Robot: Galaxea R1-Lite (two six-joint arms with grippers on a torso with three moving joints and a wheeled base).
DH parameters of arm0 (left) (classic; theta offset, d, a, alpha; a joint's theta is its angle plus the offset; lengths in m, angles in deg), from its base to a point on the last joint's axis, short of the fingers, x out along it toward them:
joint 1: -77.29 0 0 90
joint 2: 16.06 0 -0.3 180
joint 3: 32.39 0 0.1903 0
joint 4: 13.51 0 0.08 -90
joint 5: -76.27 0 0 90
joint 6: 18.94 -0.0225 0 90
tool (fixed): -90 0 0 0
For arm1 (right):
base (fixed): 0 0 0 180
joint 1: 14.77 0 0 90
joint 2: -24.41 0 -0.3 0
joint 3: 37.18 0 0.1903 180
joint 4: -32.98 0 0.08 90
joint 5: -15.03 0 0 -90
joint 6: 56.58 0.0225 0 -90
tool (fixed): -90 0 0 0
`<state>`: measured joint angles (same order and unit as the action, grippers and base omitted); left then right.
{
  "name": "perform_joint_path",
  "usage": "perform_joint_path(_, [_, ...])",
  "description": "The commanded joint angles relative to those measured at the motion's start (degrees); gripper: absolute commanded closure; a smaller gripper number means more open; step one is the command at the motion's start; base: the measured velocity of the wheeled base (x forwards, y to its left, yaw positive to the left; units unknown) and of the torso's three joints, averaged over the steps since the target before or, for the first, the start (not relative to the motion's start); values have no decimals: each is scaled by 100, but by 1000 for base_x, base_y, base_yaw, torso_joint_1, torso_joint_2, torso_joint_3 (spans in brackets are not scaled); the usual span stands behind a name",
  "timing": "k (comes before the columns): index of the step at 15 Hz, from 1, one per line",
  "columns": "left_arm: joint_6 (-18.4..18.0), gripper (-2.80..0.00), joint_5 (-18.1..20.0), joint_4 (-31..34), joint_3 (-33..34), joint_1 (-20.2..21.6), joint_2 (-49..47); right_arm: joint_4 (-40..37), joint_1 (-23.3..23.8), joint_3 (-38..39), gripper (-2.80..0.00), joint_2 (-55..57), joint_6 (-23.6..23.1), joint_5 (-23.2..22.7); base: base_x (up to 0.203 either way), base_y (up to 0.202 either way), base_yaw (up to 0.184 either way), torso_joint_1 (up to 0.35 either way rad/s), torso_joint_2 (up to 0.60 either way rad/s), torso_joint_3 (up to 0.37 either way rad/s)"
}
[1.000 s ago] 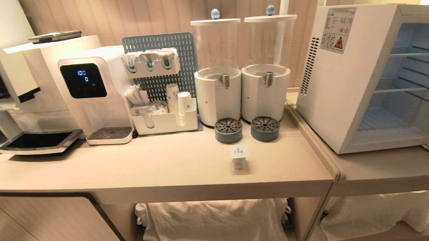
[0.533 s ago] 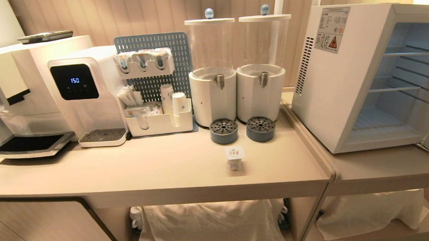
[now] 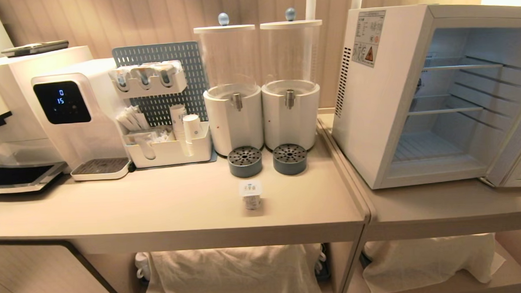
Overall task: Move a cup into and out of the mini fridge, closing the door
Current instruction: Put the yoghurt in the freezer
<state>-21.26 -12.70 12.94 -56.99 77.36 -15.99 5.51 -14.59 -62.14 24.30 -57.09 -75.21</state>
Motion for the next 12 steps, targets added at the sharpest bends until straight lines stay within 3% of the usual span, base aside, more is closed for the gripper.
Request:
perform_joint_path(1, [-6,0,2,8,0,1,1,-2,-1,0,0,11,-2,-2,0,-199,-3,-2,-1,-1])
perform_joint_path(12, [-6,0,-6,17,-9,1,1,-2,-1,-7,0,11,-3,-2,0,-196,-1,2,1,1])
